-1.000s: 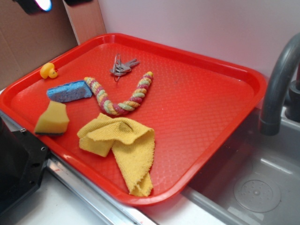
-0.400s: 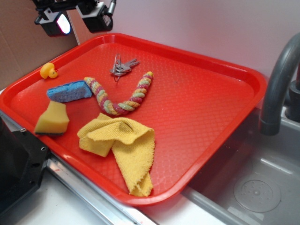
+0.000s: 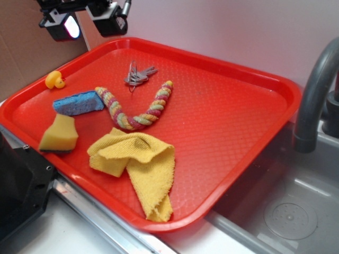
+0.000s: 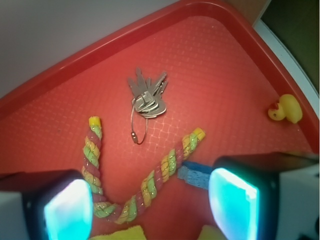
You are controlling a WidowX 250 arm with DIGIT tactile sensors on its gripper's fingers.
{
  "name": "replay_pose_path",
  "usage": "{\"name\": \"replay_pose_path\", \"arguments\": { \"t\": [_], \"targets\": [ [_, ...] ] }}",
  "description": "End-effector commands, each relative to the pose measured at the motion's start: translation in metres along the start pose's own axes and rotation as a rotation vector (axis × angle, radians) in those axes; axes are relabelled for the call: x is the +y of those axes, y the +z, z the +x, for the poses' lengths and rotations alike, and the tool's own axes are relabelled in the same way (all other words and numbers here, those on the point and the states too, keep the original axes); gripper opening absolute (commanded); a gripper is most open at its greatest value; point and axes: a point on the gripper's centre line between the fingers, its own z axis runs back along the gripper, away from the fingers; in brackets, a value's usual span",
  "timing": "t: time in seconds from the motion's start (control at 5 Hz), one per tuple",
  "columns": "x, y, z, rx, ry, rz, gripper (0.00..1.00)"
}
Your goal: Grab the silver keys.
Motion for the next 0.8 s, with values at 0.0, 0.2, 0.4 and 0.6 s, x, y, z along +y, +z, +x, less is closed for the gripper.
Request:
{"name": "replay_pose_path", "arguments": {
  "t": [0.0,0.2,0.4,0.6],
  "targets": [
    [-0.022,-0.059,0.026,-0.027,-0.036,0.049,1.00],
    [-0.029,-0.075,0.030,-0.017,-0.063,0.045,1.00],
    [-0.032,-0.091,0.034,0.001,-0.074,0.069,1.00],
    [-0.029,-0.096,0.034,0.014,-0.057,0.109,0.00]
  ]
}}
